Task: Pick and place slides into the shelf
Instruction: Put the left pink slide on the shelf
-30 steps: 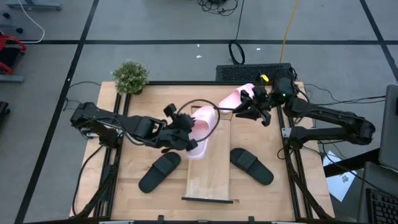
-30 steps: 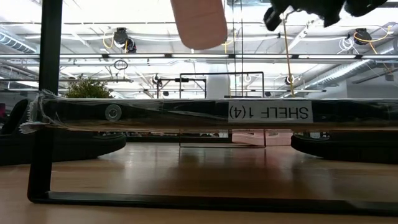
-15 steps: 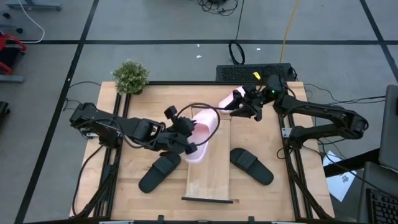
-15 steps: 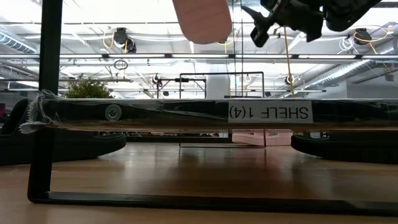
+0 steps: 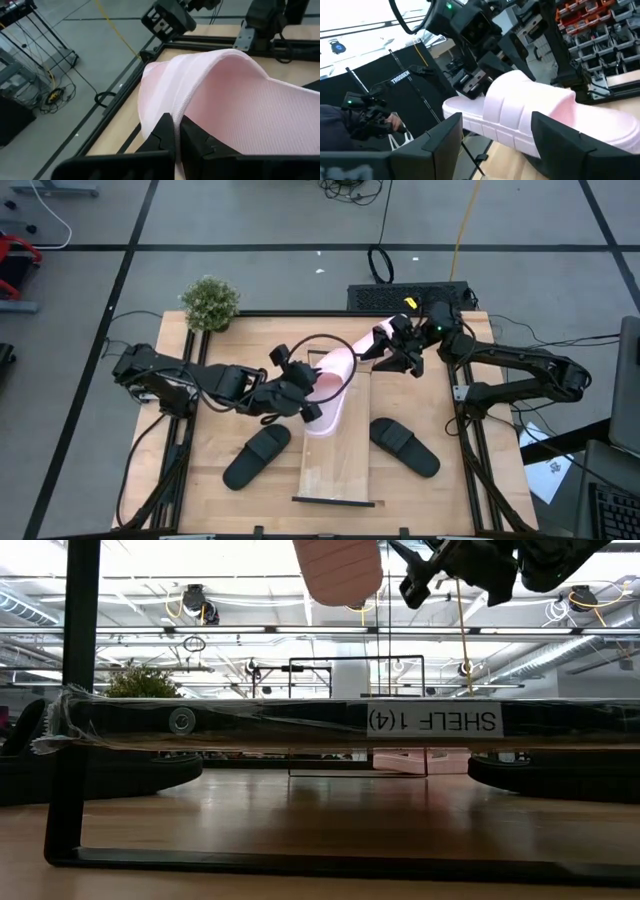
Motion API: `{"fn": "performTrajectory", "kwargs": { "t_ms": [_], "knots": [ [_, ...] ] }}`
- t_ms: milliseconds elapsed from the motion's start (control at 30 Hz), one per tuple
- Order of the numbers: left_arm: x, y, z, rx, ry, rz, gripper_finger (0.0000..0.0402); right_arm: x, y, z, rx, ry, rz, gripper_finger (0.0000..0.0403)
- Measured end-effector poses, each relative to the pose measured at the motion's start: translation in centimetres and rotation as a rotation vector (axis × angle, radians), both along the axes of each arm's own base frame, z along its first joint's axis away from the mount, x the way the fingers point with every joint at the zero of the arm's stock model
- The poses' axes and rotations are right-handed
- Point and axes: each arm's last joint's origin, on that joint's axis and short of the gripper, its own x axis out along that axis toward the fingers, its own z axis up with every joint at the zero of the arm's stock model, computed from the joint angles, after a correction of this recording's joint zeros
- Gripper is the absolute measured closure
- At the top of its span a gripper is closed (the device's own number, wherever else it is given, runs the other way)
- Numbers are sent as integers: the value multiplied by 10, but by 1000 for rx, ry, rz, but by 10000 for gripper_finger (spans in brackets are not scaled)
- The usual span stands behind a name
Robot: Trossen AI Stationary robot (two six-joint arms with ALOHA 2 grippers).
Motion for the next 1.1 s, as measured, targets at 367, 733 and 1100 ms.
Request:
{"fn": "performTrajectory", "kwargs": {
  "t_ms": [367,733,1100],
  "knots": [
    [5,1,2,-7,-34,-20,401,1,0,-5,2,41,-6,174],
    [7,0,5,-1,-62,-37,401,3,-2,-10,-3,55,-11,174],
    [8,0,5,-7,-63,-41,401,14,-8,-22,15,80,-32,174]
  ]
}}
